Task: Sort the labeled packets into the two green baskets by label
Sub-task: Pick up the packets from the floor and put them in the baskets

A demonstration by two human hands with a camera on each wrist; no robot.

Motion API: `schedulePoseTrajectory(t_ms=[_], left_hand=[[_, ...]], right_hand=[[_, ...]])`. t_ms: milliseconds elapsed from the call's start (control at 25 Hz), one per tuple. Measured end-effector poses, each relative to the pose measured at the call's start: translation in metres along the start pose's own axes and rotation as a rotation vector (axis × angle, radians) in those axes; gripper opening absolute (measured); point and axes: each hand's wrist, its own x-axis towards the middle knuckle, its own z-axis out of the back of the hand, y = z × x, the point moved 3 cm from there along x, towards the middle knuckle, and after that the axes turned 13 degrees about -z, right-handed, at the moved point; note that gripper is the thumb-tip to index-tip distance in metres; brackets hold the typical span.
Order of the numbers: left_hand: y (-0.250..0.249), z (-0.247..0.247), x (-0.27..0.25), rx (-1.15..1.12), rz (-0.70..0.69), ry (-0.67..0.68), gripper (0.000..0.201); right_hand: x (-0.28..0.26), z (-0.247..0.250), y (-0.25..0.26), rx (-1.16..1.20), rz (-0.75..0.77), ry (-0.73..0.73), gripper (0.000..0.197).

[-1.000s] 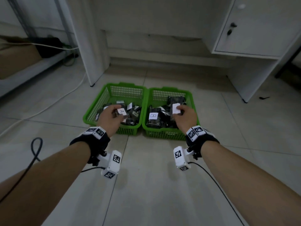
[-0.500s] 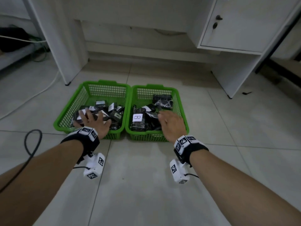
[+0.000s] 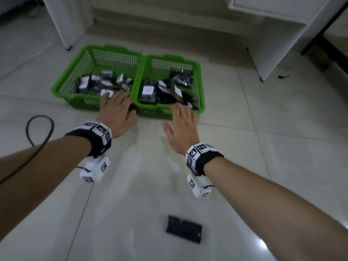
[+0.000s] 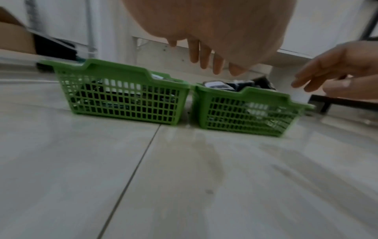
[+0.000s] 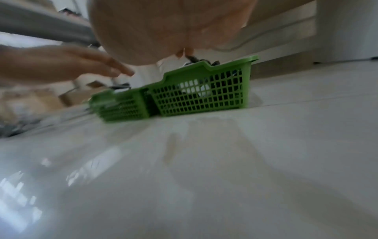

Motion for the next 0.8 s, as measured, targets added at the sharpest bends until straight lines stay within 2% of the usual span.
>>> schedulePoseTrajectory(t_ms=[40, 120, 160, 240, 320, 400, 520, 600, 720, 760, 800], left_hand=[[-0.015, 0.003, -0.004, -0.002, -0.059, 0.024, 0.05], [-0.052, 0.005, -0.02, -0.013, -0.199, 0.09, 0.042], [-0.066, 0.007, -0.028, -0.029, -0.264, 0.126, 0.035], [-0.093, 0.009, -0.054, -0.111, -0.316, 0.228, 0.022], [-0.116, 0.012, -0.089, -0.174, -0.302, 0.357, 0.013], [-0.129, 0.013, -0.118, -0.188, -0.268, 0.477, 0.012], [-0.144, 0.022, -0.171, -0.224, -0.213, 0.667, 0.03], [-0.153, 0.03, -0.215, -0.226, -0.252, 0.798, 0.05], [-0.162, 0.047, -0.277, -0.154, -0.283, 1.049, 0.071], [-0.165, 0.049, -0.294, -0.1, -0.314, 1.136, 0.074], [-0.166, 0.051, -0.313, -0.054, -0.331, 1.205, 0.076]], right_hand=[[-0.021, 0.004, -0.002, 0.008, 0.096, 0.071, 0.048], [-0.078, 0.013, -0.01, 0.039, 0.241, 0.328, 0.04], [-0.101, 0.016, -0.014, 0.011, 0.287, 0.478, 0.043], [-0.145, 0.022, -0.024, -0.157, 0.348, 0.741, 0.062], [-0.183, 0.025, -0.027, -0.297, 0.442, 0.876, 0.073], [-0.201, 0.025, -0.025, -0.359, 0.493, 0.909, 0.066], [-0.196, 0.026, -0.008, -0.282, 0.407, 0.891, 0.029], [-0.187, 0.023, 0.014, -0.123, 0.298, 0.885, 0.014], [-0.174, 0.008, 0.055, 0.32, -0.056, 1.112, 0.014], [-0.172, 0.001, 0.068, 0.387, -0.14, 1.193, 0.016], [-0.171, -0.005, 0.086, 0.402, -0.162, 1.244, 0.016]])
